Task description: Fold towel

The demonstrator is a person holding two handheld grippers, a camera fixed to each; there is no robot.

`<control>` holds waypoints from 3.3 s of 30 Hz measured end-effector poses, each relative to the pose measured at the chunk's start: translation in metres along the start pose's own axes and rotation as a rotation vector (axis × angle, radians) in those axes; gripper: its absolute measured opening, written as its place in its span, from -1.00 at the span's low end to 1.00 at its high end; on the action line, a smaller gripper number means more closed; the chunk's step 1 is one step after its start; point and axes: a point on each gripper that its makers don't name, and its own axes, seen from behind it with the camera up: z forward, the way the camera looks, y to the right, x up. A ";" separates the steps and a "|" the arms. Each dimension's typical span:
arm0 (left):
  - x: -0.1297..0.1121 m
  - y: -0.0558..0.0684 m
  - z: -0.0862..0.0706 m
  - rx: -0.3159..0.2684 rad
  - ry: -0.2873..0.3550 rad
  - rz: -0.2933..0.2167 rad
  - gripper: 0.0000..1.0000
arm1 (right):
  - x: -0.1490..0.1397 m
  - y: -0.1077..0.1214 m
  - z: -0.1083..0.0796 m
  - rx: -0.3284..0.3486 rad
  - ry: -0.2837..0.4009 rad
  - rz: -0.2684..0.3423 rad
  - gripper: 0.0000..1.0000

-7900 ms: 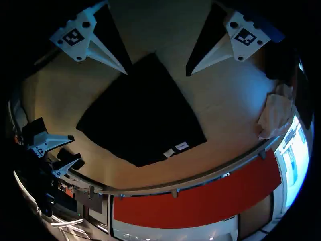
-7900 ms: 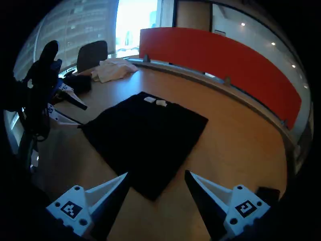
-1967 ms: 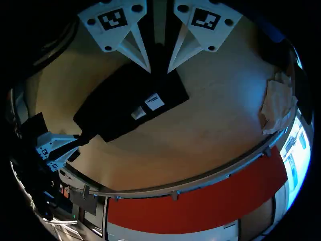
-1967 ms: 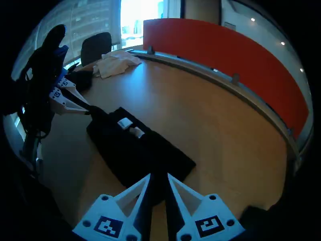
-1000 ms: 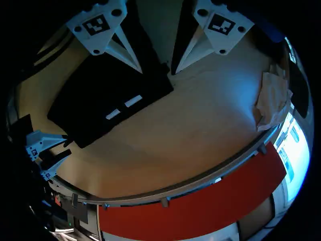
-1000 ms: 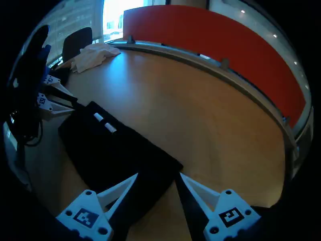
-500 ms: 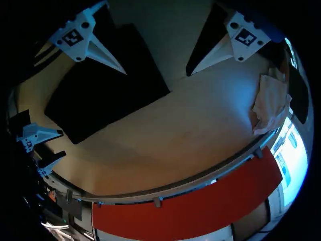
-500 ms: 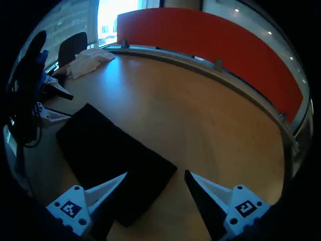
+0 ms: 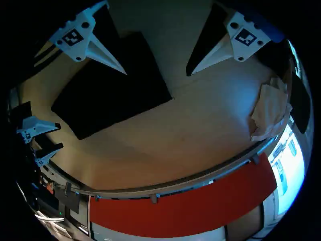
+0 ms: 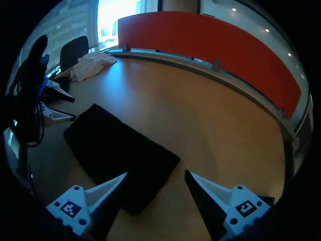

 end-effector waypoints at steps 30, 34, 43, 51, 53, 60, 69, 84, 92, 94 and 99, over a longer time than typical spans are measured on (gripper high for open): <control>-0.062 0.001 -0.067 0.082 0.027 -0.180 0.97 | -0.031 -0.030 -0.048 0.018 0.032 0.012 1.00; -0.067 -0.003 -0.076 0.102 0.036 -0.199 0.97 | -0.032 -0.033 -0.046 0.036 0.026 -0.013 1.00; -0.081 -0.019 -0.098 0.164 0.062 -0.260 0.97 | -0.032 -0.039 -0.041 0.082 0.011 -0.085 1.00; -0.089 -0.030 -0.112 0.199 0.087 -0.312 0.97 | -0.036 -0.041 -0.036 0.114 -0.012 -0.138 1.00; -0.090 -0.032 -0.114 0.205 0.091 -0.315 0.97 | -0.038 -0.040 -0.034 0.118 -0.020 -0.146 1.00; -0.091 -0.039 -0.116 0.223 0.104 -0.331 0.97 | -0.046 -0.037 -0.028 0.129 -0.048 -0.167 0.98; -0.091 -0.044 -0.117 0.234 0.115 -0.339 0.97 | -0.067 -0.035 -0.018 0.153 -0.116 -0.191 0.59; -0.096 -0.054 -0.121 0.254 0.113 -0.348 0.97 | -0.080 -0.036 -0.011 0.181 -0.168 -0.181 -0.53; -0.095 -0.055 -0.122 0.253 0.117 -0.347 0.97 | -0.079 -0.035 -0.011 0.174 -0.163 -0.196 -0.91; -0.095 -0.055 -0.122 0.251 0.117 -0.348 0.97 | -0.077 -0.035 -0.011 0.170 -0.158 -0.203 -0.91; -0.095 -0.058 -0.122 0.252 0.117 -0.346 0.97 | -0.066 -0.032 -0.014 0.159 -0.137 -0.223 -0.91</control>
